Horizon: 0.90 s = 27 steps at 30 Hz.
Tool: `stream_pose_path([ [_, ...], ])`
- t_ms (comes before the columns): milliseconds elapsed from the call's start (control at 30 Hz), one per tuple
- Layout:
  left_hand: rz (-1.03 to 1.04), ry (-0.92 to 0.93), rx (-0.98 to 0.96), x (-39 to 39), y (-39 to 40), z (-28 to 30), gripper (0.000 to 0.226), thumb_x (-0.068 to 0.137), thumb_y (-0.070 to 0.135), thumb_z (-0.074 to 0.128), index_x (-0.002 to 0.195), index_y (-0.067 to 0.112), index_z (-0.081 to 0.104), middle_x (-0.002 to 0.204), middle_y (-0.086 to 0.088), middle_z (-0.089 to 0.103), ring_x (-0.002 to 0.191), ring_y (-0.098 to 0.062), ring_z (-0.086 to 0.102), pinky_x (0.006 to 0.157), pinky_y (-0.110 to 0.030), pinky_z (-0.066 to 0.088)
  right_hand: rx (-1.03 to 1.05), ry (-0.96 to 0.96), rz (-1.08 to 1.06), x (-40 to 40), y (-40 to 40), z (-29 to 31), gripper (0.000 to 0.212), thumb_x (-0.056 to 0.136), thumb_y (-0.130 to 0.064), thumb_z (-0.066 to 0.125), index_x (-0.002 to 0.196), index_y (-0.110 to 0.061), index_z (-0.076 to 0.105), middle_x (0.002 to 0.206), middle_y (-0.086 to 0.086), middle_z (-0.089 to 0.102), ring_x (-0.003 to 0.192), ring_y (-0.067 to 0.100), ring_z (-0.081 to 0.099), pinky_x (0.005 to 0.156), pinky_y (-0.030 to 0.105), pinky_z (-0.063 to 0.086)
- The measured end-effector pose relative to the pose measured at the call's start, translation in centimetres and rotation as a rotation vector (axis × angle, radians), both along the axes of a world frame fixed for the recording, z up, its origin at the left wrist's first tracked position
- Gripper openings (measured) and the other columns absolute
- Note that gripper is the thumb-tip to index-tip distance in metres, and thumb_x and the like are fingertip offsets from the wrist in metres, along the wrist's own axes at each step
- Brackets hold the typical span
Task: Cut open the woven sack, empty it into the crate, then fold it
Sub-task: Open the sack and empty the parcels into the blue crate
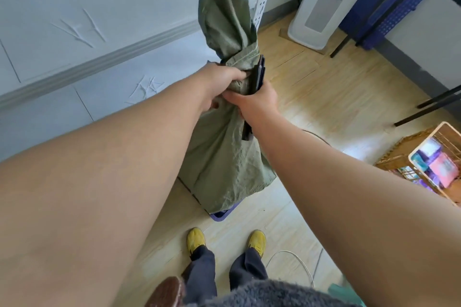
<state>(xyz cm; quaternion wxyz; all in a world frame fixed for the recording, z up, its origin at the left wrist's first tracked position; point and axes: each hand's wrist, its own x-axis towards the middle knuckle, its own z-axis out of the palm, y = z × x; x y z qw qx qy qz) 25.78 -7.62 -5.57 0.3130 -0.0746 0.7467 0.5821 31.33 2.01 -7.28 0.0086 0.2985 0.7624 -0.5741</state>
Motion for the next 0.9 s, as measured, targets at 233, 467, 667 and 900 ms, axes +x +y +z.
stream_pose_path([
  [233, 0.056, -0.012, 0.325, 2.3, -4.2, -2.6, 0.035, 0.088, 0.023, 0.068, 0.122, 0.023, 0.058, 0.102, 0.003, 0.071, 0.088, -0.012, 0.067, 0.068, -0.026, 0.053, 0.186, 0.001, 0.133, -0.9, -1.2, -1.4, 0.034, 0.073, -0.022, 0.079, 0.104, -0.020, 0.065, 0.095, -0.002, 0.070, 0.091, 0.021, 0.067, 0.080, 0.038, 0.057],
  [467, 0.297, 0.034, 0.053, 5.8, -7.7, -5.2, 0.059, 0.086, 0.038, 0.070, 0.139, 0.026, 0.046, 0.124, 0.009, 0.056, 0.100, -0.005, 0.058, 0.078, -0.023, 0.051, 0.356, 0.087, 0.165, -2.2, 0.3, 0.0, 0.021, 0.087, -0.011, 0.064, 0.102, -0.023, 0.056, 0.084, -0.011, 0.056, 0.076, 0.010, 0.054, 0.060, 0.017, 0.040],
  [667, 0.553, -0.178, -0.058, 11.1, -8.5, -8.9, 0.049, 0.093, 0.031, 0.061, 0.139, 0.025, 0.047, 0.132, 0.002, 0.054, 0.118, -0.018, 0.054, 0.086, -0.029, 0.048, 0.485, 0.070, 0.289, -2.0, 1.2, -0.3, 0.018, 0.089, -0.009, 0.057, 0.103, -0.018, 0.052, 0.082, -0.007, 0.053, 0.073, 0.014, 0.050, 0.051, 0.020, 0.034],
  [900, 0.725, -0.118, -0.064, 14.2, -6.2, -7.0, 0.049, 0.093, 0.023, 0.058, 0.140, 0.022, 0.043, 0.120, 0.001, 0.057, 0.115, -0.016, 0.058, 0.091, -0.031, 0.049, 0.396, 0.141, 0.281, 0.3, 2.7, -0.6, 0.016, 0.088, -0.006, 0.056, 0.098, -0.019, 0.051, 0.074, -0.011, 0.050, 0.079, 0.019, 0.057, 0.064, 0.028, 0.046],
])
